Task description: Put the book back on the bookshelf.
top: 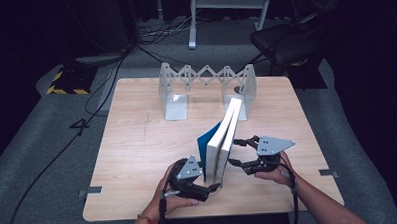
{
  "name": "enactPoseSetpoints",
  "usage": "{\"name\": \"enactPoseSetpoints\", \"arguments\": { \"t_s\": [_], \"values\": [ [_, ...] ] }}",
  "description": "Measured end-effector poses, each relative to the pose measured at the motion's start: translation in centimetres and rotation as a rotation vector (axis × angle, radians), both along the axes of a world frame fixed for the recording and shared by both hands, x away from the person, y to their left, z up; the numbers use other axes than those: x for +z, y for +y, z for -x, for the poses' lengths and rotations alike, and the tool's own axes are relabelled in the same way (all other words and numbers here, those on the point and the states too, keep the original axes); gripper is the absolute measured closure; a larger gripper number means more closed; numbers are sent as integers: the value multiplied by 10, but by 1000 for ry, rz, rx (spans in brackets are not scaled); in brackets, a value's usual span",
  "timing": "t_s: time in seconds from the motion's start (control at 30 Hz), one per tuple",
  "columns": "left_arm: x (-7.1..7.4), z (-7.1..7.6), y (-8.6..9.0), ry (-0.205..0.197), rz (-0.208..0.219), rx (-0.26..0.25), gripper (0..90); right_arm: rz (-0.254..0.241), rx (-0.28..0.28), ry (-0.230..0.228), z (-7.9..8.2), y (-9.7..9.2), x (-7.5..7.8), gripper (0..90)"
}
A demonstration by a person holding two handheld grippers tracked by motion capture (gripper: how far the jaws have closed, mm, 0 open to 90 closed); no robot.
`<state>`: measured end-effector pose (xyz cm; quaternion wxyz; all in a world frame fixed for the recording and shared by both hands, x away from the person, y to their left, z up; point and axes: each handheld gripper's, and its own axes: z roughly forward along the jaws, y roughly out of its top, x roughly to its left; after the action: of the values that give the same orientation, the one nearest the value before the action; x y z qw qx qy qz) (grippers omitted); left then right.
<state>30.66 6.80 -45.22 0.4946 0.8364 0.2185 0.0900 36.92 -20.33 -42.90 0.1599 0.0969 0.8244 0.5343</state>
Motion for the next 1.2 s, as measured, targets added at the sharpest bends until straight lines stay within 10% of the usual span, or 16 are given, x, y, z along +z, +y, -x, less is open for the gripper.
{"name": "enactPoseSetpoints", "arguments": {
  "t_s": [0.43,0.73,0.97,1.2],
  "values": [
    [-10,0,-31,-54,29,230,161,1,-57,33,-14,11,-19,317],
    [-2,-1,-28,-138,86,325,336,-22,-89,51,-22,8,-22,326],
    [2,-6,-15,-122,96,304,522,-12,-114,56,-26,5,-24,347],
    [3,-18,0,-45,147,209,584,81,-221,44,-43,-39,-24,363]
  ]
}}
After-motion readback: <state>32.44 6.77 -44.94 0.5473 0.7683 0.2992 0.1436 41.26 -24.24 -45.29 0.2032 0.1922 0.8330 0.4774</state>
